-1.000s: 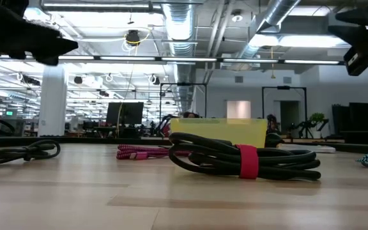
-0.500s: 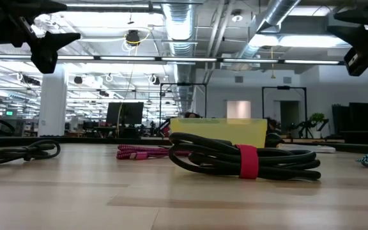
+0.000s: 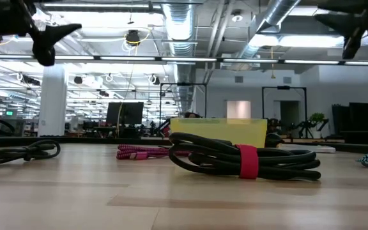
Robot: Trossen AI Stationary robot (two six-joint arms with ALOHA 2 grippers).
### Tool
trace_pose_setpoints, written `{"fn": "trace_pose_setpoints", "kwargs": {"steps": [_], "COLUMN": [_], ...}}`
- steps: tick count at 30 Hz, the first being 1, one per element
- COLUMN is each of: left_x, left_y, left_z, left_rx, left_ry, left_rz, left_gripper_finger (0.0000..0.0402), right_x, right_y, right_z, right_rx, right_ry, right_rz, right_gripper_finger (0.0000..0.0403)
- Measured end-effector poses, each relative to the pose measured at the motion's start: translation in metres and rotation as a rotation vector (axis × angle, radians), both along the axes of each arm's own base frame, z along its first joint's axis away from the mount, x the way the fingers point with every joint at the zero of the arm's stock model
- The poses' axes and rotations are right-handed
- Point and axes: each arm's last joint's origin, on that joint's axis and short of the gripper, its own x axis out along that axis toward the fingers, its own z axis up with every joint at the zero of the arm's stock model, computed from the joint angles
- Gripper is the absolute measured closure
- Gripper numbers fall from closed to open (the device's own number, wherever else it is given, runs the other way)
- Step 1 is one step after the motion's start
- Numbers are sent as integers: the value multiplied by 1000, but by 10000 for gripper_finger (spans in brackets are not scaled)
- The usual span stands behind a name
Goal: Pick and place USB-C Cables
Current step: Put the blue charger cable into the yellow bin
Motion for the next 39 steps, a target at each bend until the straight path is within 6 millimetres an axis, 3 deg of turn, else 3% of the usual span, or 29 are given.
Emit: {"fn": "trace_pose_setpoints", "kwargs": {"steps": [10,16,21,27,34,39], "left_x": [-3,8,27,48,65,69], "left_y": [1,-4,-13,-23,-31,-30], "left_z": [26,46,60,75,81,77], "left_rx": [-6,16,68,134,216,191], "left_ry": [17,132,267,382,451,475], "left_rz": [4,-40,-64,-60,-74,-177], "left_gripper_finger": [159,159,159,159,159,159], "right_x": [5,23,36,45,58,70], "right_y": [2,13,22,28,34,41], "right_z": [54,64,54,28,-3,-21], "right_rx": [-145,-194,-173,-69,59,46], "right_ry": [190,444,656,948,1311,1522], "right_rz": [-26,-24,-21,52,153,241], "right_gripper_finger": [280,280,280,280,280,280]}}
